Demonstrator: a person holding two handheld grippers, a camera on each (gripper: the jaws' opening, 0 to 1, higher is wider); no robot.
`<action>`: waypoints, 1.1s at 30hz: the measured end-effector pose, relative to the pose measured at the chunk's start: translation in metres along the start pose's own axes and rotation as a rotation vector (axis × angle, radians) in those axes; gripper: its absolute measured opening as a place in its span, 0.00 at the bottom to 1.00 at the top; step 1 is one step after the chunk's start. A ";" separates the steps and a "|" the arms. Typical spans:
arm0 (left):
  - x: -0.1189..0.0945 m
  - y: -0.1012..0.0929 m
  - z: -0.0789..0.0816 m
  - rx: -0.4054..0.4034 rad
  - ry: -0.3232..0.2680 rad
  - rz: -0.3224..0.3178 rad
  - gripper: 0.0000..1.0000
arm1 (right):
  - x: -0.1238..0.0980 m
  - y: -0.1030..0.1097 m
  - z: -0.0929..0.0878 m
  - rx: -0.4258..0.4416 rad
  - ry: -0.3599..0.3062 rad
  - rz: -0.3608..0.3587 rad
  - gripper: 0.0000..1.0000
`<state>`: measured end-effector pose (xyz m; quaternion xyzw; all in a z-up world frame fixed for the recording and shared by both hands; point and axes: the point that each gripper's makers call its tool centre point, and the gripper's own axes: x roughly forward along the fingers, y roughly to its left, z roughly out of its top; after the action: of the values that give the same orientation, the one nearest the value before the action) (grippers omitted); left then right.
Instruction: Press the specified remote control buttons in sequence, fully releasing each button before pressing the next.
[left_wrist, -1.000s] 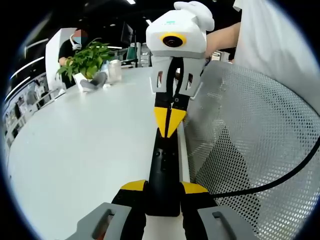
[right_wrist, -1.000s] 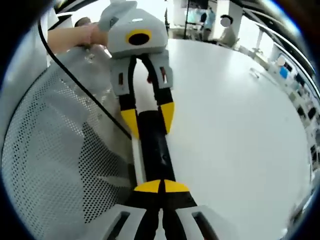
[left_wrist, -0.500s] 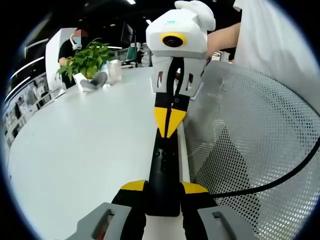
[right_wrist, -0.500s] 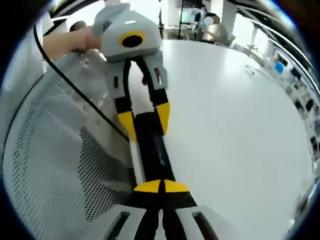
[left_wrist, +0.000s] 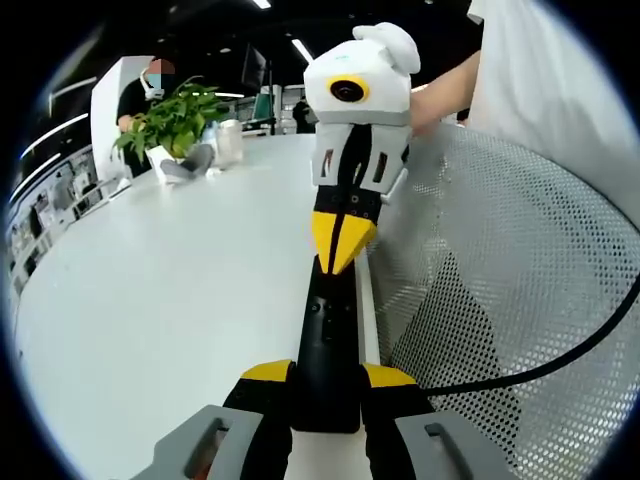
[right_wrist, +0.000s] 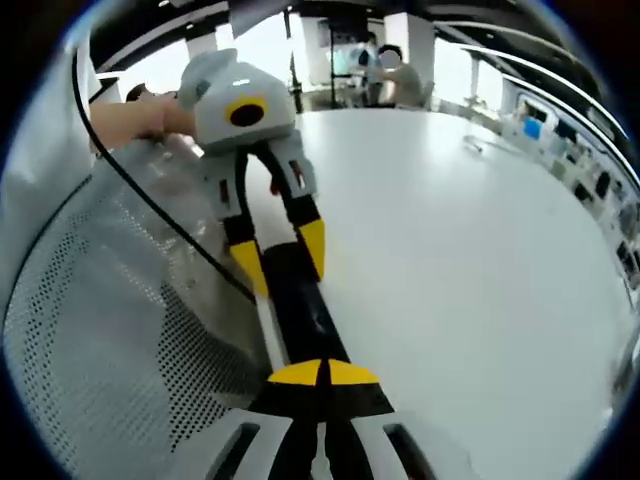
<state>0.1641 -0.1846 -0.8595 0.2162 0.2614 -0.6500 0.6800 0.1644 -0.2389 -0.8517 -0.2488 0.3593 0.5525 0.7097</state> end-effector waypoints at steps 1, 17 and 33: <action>0.000 0.000 0.000 0.000 0.000 0.000 0.25 | 0.000 0.000 0.000 -0.011 0.004 -0.001 0.00; 0.000 0.000 0.000 0.007 0.003 0.000 0.25 | 0.008 0.004 0.005 -0.265 0.145 0.051 0.00; 0.000 -0.001 0.000 0.009 0.006 0.000 0.25 | 0.009 0.002 0.004 -0.211 0.217 0.045 0.00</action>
<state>0.1634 -0.1848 -0.8598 0.2212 0.2604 -0.6507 0.6781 0.1650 -0.2304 -0.8562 -0.3723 0.3791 0.5728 0.6242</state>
